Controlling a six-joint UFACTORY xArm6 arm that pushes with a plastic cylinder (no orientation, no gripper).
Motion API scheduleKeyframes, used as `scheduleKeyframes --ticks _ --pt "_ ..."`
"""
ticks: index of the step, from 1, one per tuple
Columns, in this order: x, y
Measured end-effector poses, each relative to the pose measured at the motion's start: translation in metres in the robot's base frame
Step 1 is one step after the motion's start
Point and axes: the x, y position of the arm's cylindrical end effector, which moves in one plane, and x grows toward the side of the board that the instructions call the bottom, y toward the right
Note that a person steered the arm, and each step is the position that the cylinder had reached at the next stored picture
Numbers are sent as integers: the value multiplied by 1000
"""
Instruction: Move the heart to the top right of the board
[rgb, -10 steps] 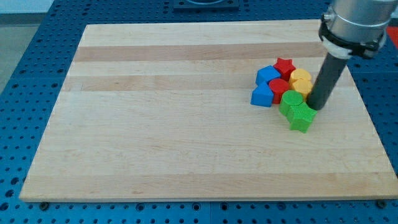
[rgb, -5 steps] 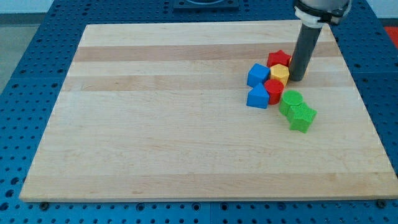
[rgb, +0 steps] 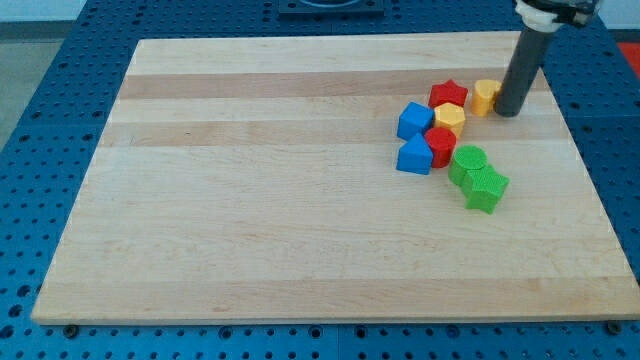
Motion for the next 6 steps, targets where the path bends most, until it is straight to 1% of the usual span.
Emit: scheduleKeyframes --ticks 1,2,3,4,5,6 --pt "-12 -12" --pt "1 -33" --pt "23 -55" --pt "11 -74" --pt "-16 -76" --pt "-17 -76"
